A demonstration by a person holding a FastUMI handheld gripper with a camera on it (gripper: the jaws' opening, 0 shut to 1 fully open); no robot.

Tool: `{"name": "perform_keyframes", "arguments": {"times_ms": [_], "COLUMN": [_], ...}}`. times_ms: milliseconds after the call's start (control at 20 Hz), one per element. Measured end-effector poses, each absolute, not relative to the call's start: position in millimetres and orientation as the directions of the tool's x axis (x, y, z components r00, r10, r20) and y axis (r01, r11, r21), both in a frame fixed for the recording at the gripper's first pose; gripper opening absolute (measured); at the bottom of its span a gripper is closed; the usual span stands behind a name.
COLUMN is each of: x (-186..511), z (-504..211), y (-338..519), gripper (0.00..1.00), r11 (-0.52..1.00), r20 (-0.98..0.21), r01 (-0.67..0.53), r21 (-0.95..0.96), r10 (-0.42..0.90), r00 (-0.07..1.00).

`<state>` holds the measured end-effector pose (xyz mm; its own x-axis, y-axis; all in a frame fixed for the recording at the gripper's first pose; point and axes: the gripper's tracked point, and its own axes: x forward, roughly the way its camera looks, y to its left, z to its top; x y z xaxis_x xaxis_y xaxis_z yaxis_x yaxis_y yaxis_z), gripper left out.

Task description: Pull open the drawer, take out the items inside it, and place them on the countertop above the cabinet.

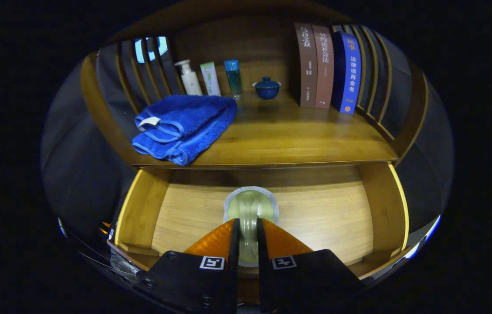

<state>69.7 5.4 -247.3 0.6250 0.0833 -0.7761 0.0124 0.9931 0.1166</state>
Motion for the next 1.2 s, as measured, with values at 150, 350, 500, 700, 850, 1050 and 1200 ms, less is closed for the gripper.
{"name": "perform_keyframes", "arguments": {"times_ms": [150, 350, 500, 700, 850, 1050, 1200], "x": [71.5, 106.0, 147.4, 204.6, 240.1, 270.5, 284.7], "z": [-210.1, -183.1, -180.9, -186.4, -196.0, -214.0, -225.4], "y": [-0.5, -4.2, -7.2, -12.4, -18.0, -24.5, -24.9], "gripper": [0.25, 0.24, 0.24, 0.24, 0.24, 0.24, 0.24], "r11": [0.994, 0.992, 0.99, 0.988, 0.989, 0.989, 0.988], "r20": [-0.716, -0.657, -0.654, -0.666, -0.691, -0.744, -0.762], "r01": [0.007, 0.011, 0.026, 0.041, 0.051, 0.076, 0.091], "r21": [0.109, 0.129, 0.141, 0.149, 0.14, 0.128, 0.123], "r10": [0.074, 0.077, 0.073, 0.07, 0.061, 0.045, 0.035], "r00": [0.694, 0.75, 0.753, 0.742, 0.721, 0.667, 0.646]}}
